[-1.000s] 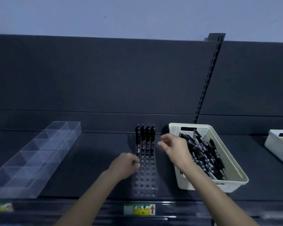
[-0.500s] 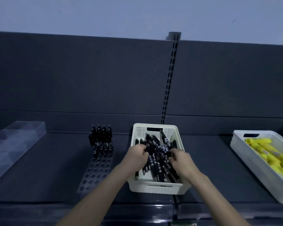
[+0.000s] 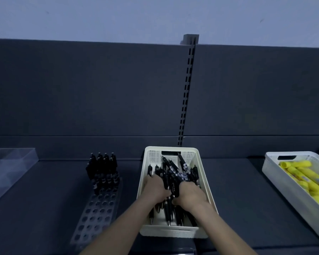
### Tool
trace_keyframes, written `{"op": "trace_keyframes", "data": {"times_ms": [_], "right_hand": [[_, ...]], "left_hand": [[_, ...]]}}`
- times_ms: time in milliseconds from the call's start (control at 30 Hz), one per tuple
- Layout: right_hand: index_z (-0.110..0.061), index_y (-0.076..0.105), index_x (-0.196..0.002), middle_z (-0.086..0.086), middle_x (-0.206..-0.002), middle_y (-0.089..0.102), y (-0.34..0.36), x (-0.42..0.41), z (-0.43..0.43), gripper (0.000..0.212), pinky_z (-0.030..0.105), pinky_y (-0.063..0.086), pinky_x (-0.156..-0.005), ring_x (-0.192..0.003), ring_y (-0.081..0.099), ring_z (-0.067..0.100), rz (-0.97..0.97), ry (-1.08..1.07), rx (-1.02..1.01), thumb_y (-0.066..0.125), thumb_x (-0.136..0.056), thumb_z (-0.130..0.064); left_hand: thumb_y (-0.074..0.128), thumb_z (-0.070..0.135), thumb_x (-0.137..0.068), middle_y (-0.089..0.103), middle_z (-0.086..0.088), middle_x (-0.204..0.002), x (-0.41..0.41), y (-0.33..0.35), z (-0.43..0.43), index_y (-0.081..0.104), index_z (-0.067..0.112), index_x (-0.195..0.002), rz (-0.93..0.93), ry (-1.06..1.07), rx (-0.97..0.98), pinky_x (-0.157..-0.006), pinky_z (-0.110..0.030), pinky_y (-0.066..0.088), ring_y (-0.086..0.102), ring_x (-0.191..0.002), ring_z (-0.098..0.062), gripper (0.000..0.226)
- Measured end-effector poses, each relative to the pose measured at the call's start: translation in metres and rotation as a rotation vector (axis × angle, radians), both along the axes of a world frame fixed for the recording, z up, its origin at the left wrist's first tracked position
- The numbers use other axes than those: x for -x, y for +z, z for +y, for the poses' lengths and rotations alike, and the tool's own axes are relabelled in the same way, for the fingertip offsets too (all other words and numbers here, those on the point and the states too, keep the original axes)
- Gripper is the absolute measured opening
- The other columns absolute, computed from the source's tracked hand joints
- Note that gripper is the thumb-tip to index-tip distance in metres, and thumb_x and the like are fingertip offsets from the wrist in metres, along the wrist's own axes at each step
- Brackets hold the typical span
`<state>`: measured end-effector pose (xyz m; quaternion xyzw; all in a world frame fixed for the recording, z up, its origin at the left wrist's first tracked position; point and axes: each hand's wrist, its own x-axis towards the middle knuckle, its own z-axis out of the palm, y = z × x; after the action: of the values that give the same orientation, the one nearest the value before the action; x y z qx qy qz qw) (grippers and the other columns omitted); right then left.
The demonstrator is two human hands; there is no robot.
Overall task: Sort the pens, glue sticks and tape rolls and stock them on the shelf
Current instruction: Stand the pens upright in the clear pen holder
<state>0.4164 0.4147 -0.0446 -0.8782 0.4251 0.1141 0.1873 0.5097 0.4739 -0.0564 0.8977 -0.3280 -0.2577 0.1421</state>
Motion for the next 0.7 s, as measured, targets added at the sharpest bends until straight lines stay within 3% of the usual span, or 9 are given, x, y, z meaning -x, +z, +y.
{"op": "trace_keyframes", "data": {"times_ms": [100, 133, 200, 300, 400, 467, 533, 633, 700], "right_hand": [[-0.009, 0.054, -0.115, 0.008, -0.119, 0.061, -0.003, -0.002, 0.001, 0.035, 0.031, 0.046, -0.08, -0.108, 0.06, 0.025, -0.005, -0.007, 0.003, 0.061, -0.086, -0.028], [-0.008, 0.05, -0.118, 0.008, -0.12, 0.061, -0.005, 0.0, 0.002, 0.04, 0.032, 0.046, -0.083, -0.109, 0.059, 0.025, -0.021, -0.024, -0.016, 0.061, -0.086, -0.029], [-0.005, 0.046, -0.121, 0.01, -0.12, 0.06, -0.008, 0.004, 0.001, 0.045, 0.034, 0.047, -0.085, -0.109, 0.059, 0.027, -0.057, -0.044, -0.062, 0.062, -0.085, -0.028], [-0.001, 0.051, -0.117, 0.012, -0.112, 0.063, -0.011, 0.009, -0.001, 0.045, 0.033, 0.051, -0.083, -0.102, 0.062, 0.027, -0.132, -0.101, -0.14, 0.066, -0.08, -0.022], [-0.004, 0.057, -0.099, 0.009, -0.105, 0.064, -0.007, 0.014, -0.001, 0.026, 0.028, 0.05, -0.082, -0.096, 0.062, 0.023, -0.193, -0.114, -0.219, 0.069, -0.079, -0.014], [-0.009, 0.057, -0.088, 0.009, -0.099, 0.065, -0.002, 0.016, 0.001, 0.011, 0.028, 0.049, -0.081, -0.092, 0.062, 0.022, -0.228, -0.116, -0.267, 0.066, -0.08, -0.009], [-0.006, 0.061, -0.091, 0.009, -0.093, 0.065, 0.001, 0.019, 0.001, 0.013, 0.03, 0.051, -0.079, -0.086, 0.061, 0.021, -0.305, -0.138, -0.283, 0.064, -0.079, -0.007], [-0.01, 0.06, -0.09, 0.005, -0.09, 0.066, 0.011, 0.028, -0.001, 0.014, 0.026, 0.05, -0.063, -0.08, 0.062, 0.017, -0.54, -0.243, -0.409, 0.068, -0.079, -0.008], [-0.014, 0.055, -0.082, 0.003, -0.083, 0.066, 0.021, 0.035, -0.001, 0.015, 0.02, 0.045, -0.056, -0.072, 0.062, 0.013, -0.738, -0.307, -0.543, 0.069, -0.081, -0.008]], "left_hand": [[0.061, 0.026, -0.087, 0.06, -0.008, -0.098, -0.003, 0.002, 0.002, 0.058, 0.006, -0.092, 0.047, 0.005, 0.061, -0.082, -0.028, 0.045, 0.052, -0.106, -0.024, 0.02], [0.061, 0.022, -0.087, 0.056, -0.003, -0.081, -0.002, 0.001, 0.004, 0.053, 0.011, -0.077, 0.081, 0.006, 0.077, -0.069, -0.026, 0.045, 0.054, -0.094, -0.022, 0.017], [0.061, 0.019, -0.087, 0.044, 0.003, -0.066, 0.001, 0.0, 0.005, 0.045, 0.014, -0.068, 0.128, 0.011, 0.093, -0.055, -0.023, 0.038, 0.052, -0.078, -0.018, 0.025], [0.062, 0.019, -0.085, 0.044, 0.003, -0.068, 0.005, 0.0, 0.005, 0.04, 0.017, -0.066, 0.162, 0.013, 0.115, -0.052, -0.019, 0.035, 0.045, -0.062, -0.009, 0.029], [0.068, 0.016, -0.076, 0.052, -0.003, -0.085, 0.004, 0.001, 0.007, 0.046, 0.015, -0.074, 0.262, 0.071, 0.165, -0.065, -0.024, 0.04, 0.051, -0.079, -0.017, 0.022], [0.07, 0.013, -0.064, 0.055, -0.009, -0.086, 0.004, 0.0, 0.007, 0.052, 0.008, -0.082, 0.374, 0.108, 0.231, -0.064, -0.026, 0.041, 0.053, -0.079, -0.022, 0.026], [0.067, 0.014, -0.054, 0.056, -0.012, -0.084, 0.001, -0.001, 0.008, 0.054, 0.006, -0.083, 0.438, 0.125, 0.272, -0.064, -0.03, 0.044, 0.055, -0.076, -0.024, 0.033], [0.066, 0.008, -0.071, 0.061, -0.016, -0.092, -0.003, 0.007, 0.013, 0.056, 0.005, -0.087, 0.429, 0.157, 0.345, -0.077, -0.038, 0.052, 0.061, -0.086, -0.03, 0.019], [0.061, 0.007, -0.083, 0.062, -0.014, -0.093, -0.005, 0.017, 0.016, 0.058, 0.007, -0.092, 0.443, 0.163, 0.437, -0.081, -0.035, 0.05, 0.061, -0.087, -0.027, 0.01]]}}
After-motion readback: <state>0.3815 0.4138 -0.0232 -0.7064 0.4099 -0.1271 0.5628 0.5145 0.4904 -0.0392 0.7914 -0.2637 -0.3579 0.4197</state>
